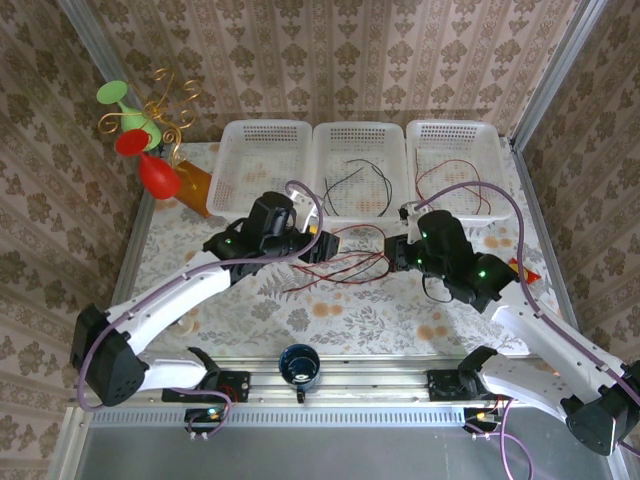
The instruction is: Untangle the cables
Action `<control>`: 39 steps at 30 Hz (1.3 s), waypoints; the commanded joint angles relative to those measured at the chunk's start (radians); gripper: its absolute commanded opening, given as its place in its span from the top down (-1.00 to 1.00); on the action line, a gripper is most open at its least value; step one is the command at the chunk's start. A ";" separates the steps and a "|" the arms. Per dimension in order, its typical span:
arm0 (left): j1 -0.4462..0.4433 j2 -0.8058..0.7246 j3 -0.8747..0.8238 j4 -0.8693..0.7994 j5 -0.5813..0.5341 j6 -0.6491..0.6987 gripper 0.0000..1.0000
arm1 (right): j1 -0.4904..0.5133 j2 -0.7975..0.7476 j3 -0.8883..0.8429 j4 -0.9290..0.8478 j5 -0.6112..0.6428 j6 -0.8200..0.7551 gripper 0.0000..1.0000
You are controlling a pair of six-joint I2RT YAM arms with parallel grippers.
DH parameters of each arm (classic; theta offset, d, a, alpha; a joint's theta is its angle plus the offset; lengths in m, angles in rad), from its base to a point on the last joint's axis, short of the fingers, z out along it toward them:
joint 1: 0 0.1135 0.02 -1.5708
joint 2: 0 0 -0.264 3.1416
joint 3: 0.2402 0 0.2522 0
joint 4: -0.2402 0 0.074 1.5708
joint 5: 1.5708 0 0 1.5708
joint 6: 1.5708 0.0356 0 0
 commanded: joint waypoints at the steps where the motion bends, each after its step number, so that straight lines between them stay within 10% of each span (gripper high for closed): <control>1: -0.012 -0.027 0.036 0.036 0.038 0.012 -0.42 | -0.003 0.004 0.029 0.065 -0.013 -0.022 1.00; 22: -0.077 -0.102 0.016 0.322 0.117 -0.039 -0.48 | -0.092 0.080 0.174 0.350 -0.133 0.040 1.00; 39: 0.091 -0.130 -0.166 0.821 0.266 -0.526 -0.48 | -0.292 0.224 0.410 0.753 -0.459 0.225 1.00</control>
